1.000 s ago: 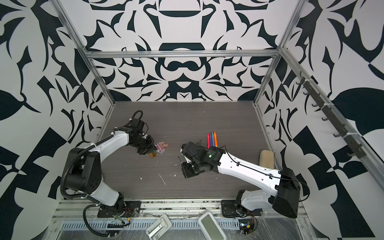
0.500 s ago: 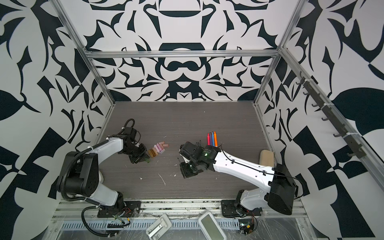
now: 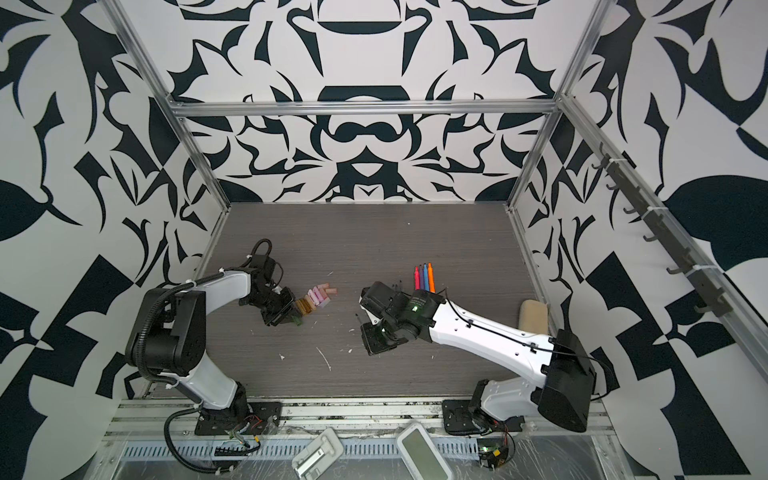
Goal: Open the pen caps
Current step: 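Lower the green cap beside the cap cluster and open the left gripper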
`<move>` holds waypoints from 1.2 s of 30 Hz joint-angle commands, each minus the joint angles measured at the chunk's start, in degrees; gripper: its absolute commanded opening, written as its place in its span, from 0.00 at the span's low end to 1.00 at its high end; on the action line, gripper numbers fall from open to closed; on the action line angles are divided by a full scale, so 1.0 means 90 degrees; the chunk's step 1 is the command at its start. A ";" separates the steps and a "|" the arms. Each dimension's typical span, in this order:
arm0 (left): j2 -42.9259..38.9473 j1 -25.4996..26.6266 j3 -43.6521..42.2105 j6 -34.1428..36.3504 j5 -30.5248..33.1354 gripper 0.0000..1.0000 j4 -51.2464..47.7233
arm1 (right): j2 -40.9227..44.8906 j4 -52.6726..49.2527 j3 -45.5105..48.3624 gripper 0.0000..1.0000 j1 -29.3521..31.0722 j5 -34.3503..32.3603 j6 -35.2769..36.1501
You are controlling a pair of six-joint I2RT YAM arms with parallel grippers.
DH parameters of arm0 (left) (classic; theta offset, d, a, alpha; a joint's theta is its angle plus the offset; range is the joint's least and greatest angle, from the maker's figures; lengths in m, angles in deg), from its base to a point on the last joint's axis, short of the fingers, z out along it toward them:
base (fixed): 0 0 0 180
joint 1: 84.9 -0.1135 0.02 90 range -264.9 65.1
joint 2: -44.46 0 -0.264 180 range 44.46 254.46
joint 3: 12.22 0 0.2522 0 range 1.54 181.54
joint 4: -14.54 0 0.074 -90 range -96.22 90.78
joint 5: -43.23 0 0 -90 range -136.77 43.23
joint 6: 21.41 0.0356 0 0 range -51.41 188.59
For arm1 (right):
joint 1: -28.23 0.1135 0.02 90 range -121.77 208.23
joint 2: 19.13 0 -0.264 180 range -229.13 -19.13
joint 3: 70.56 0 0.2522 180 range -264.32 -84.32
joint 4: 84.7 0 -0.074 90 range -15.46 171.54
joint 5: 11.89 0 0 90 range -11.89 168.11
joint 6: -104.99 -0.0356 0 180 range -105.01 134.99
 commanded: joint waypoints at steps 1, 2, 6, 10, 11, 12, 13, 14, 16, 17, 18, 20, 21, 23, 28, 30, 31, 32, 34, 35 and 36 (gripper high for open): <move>0.0112 -0.0145 -0.0176 0.0075 0.0553 0.00 -0.0045 | 0.0170 -0.0119 -0.0093 0.00 -0.0027 0.0012 -0.0044; 0.0099 -0.0165 -0.0162 0.0086 0.0559 0.01 -0.0076 | 0.0167 -0.0133 -0.0111 0.00 -0.0028 0.0016 -0.0035; 0.0079 -0.0271 -0.0055 0.0192 0.0680 0.01 -0.0191 | 0.0133 -0.0258 -0.0214 0.00 -0.0023 0.0016 0.0028; 0.0134 -0.0346 0.0104 0.0296 0.0668 0.02 -0.0272 | 0.0088 -0.0364 -0.0318 0.00 -0.0023 0.0006 0.0105; 0.0141 -0.0344 0.0157 0.0319 0.0660 0.03 -0.0282 | 0.0089 -0.0358 -0.0318 0.00 -0.0028 0.0006 0.0099; 0.0142 -0.0346 0.0177 0.0338 0.0643 0.04 -0.0284 | 0.0088 -0.0364 -0.0310 0.00 -0.0027 0.0007 0.0089; 0.0150 -0.0346 0.0210 0.0350 0.0648 0.06 -0.0294 | 0.0097 -0.0351 -0.0304 0.00 -0.0027 0.0009 0.0078; 0.0155 -0.0346 0.0234 0.0360 0.0652 0.08 -0.0306 | 0.0098 -0.0346 -0.0290 0.00 -0.0028 0.0015 0.0049; 0.0175 -0.0346 0.0288 0.0389 0.0645 0.10 -0.0323 | 0.0108 -0.0308 -0.0253 0.00 -0.0028 0.0026 0.0010; 0.0180 -0.0346 0.0309 0.0399 0.0619 0.11 -0.0337 | 0.0117 -0.0299 -0.0245 0.00 -0.0027 0.0016 0.0008; 0.0189 -0.0346 0.0320 0.0409 0.0575 0.12 -0.0327 | 0.0120 -0.0296 -0.0240 0.00 -0.0027 0.0016 -0.0001; 0.0181 -0.0341 0.0337 0.0409 0.0519 0.13 -0.0317 | 0.0123 -0.0305 -0.0230 0.00 -0.0028 0.0016 -0.0010; 0.0173 -0.0346 0.0337 0.0409 0.0488 0.15 -0.0318 | 0.0118 -0.0295 -0.0230 0.00 -0.0021 0.0016 -0.0012; 0.0136 -0.0346 0.0330 0.0419 0.0407 0.24 -0.0293 | 0.0119 -0.0286 -0.0226 0.00 -0.0028 0.0016 -0.0016; 0.0022 -0.0346 0.0321 0.0419 0.0357 0.35 -0.0325 | 0.0065 -0.0223 -0.0209 0.00 -0.0028 -0.0003 -0.0034; -0.0051 -0.0345 0.0313 0.0405 0.0340 0.35 -0.0347 | 0.0040 -0.0184 -0.0192 0.00 -0.0028 -0.0013 -0.0061; -0.0080 -0.0345 0.0308 0.0394 0.0332 0.35 -0.0354 | 0.0031 -0.0165 -0.0183 0.00 -0.0028 -0.0003 -0.0077; -0.0132 -0.0341 0.0306 0.0383 0.0319 0.35 -0.0358 | 0.0030 -0.0149 -0.0168 0.00 -0.0028 -0.0003 -0.0085; -0.0234 -0.0346 0.0316 0.0352 0.0318 0.35 -0.0390 | 0.0030 -0.0084 -0.0134 0.00 -0.0027 0.0006 -0.0117; -0.0287 -0.0346 0.0327 0.0334 0.0323 0.35 -0.0415 | 0.0030 -0.0063 -0.0114 0.00 -0.0028 0.0009 -0.0119; -0.0352 -0.0345 0.0337 0.0326 0.0342 0.35 -0.0440 | 0.0032 -0.0043 -0.0090 0.00 -0.0028 0.0006 -0.0125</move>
